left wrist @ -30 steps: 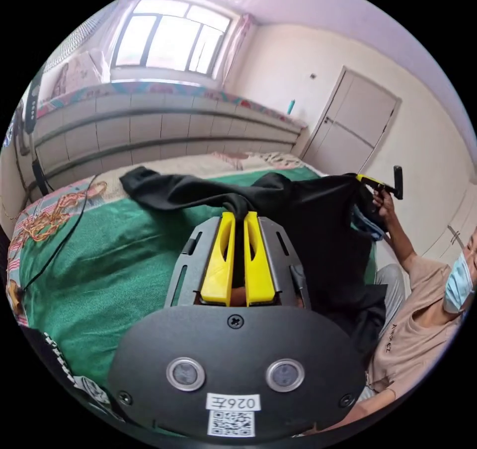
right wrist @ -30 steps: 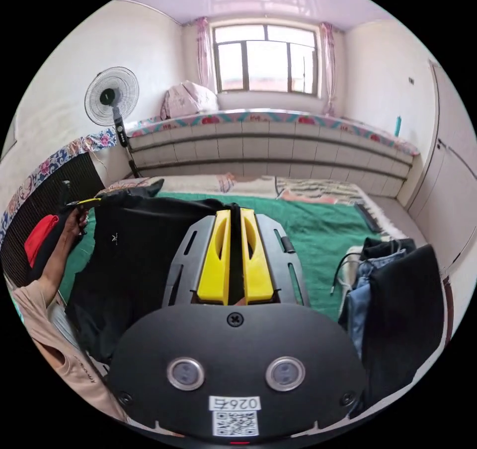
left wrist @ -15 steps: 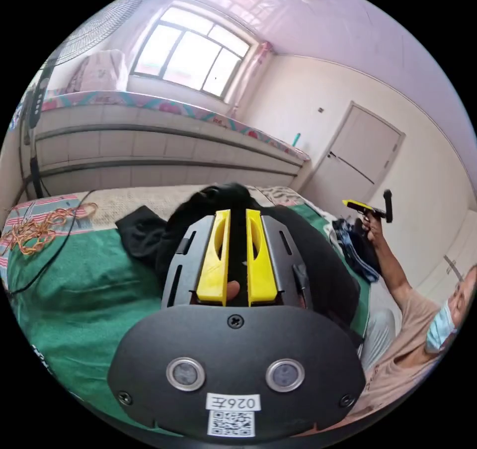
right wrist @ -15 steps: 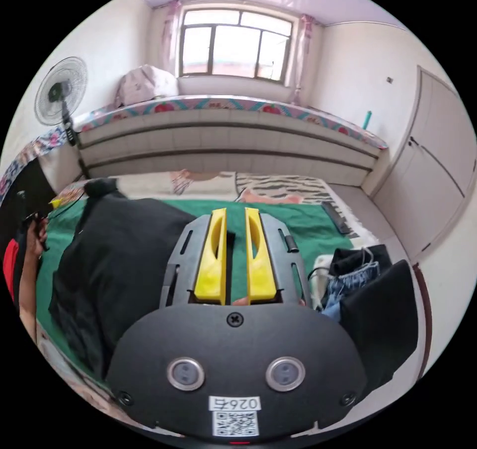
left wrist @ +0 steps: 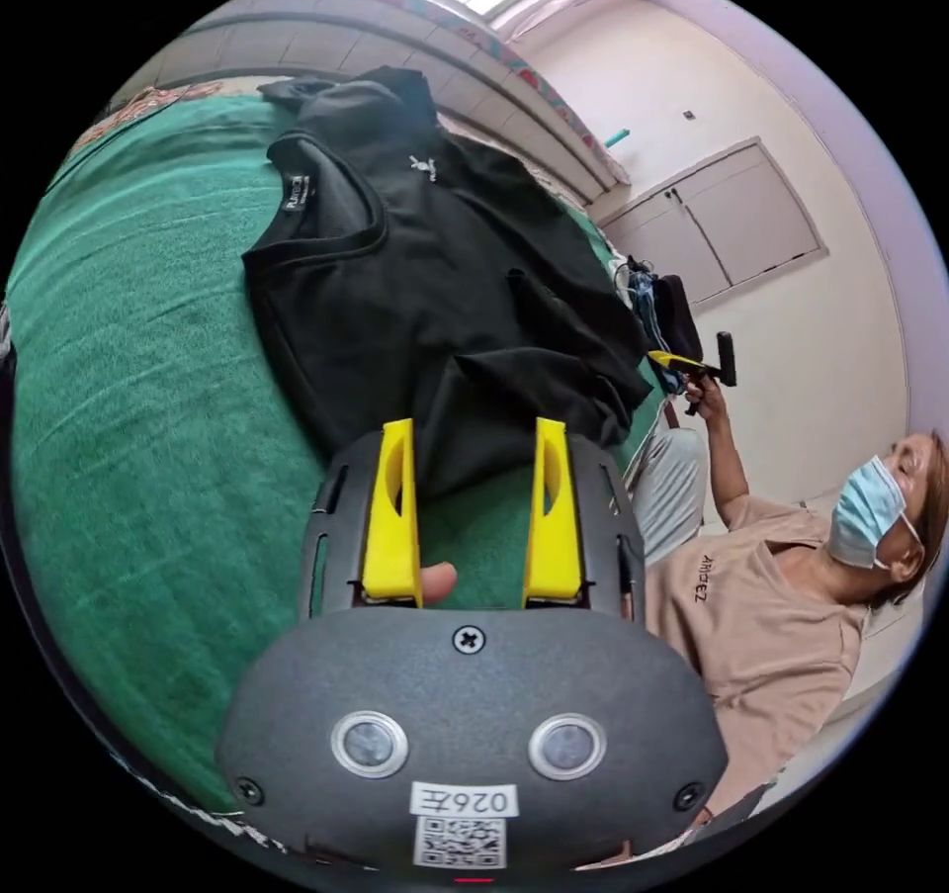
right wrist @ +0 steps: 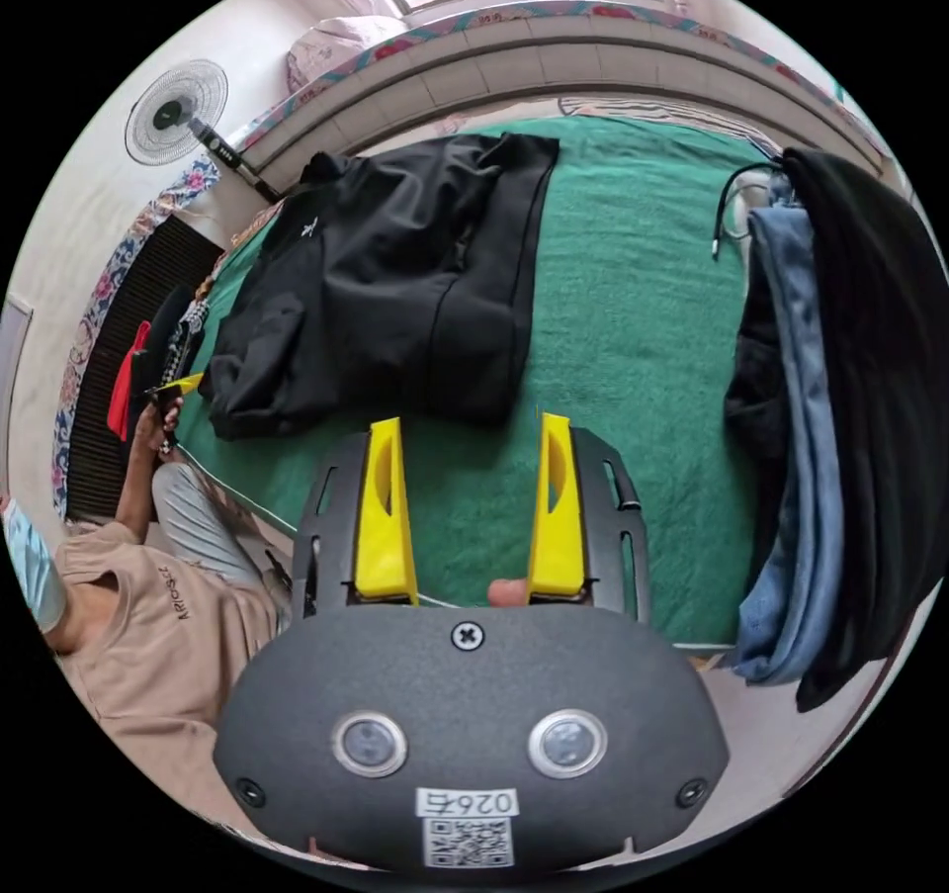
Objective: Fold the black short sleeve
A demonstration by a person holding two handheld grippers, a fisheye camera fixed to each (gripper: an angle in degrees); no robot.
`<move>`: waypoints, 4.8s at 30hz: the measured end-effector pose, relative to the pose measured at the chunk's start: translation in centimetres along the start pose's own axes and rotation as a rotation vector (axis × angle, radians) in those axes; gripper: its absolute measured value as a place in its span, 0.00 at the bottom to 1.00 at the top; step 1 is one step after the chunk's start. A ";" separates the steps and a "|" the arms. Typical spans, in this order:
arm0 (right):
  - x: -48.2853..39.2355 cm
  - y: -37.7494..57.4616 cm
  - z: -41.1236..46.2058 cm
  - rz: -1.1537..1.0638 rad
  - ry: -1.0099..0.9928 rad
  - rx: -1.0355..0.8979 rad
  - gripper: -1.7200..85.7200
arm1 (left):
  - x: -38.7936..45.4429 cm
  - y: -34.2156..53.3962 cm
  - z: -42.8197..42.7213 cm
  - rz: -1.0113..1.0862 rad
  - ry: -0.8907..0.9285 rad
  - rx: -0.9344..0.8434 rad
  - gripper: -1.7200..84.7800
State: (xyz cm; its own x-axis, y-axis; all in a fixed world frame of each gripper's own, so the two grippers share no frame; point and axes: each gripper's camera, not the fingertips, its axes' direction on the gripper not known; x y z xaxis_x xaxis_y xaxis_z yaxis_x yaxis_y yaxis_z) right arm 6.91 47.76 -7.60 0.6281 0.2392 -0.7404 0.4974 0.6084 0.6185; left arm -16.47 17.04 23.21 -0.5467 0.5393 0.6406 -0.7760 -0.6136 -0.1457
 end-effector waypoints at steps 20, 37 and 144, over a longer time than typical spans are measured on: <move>19.2 -5.4 -13.6 0.284 -0.265 0.030 0.14 | 2.7 -2.2 -4.9 -0.052 -0.067 0.021 0.20; 18.9 4.0 -7.9 0.068 -0.179 -0.233 0.03 | 3.2 -0.9 -5.8 -0.033 0.025 -0.218 0.02; 33.8 -11.1 18.7 -0.076 -0.140 0.349 0.09 | 6.4 1.0 -16.8 0.381 -0.045 -0.351 0.01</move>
State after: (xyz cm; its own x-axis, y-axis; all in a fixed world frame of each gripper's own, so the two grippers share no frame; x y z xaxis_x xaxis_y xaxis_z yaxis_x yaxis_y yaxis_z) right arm 33.81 34.95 -34.60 0.6452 0.0825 -0.7596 0.7046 0.3202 0.6332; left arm -26.07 29.55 14.50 -0.8030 0.2854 0.5233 -0.5875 -0.5270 -0.6141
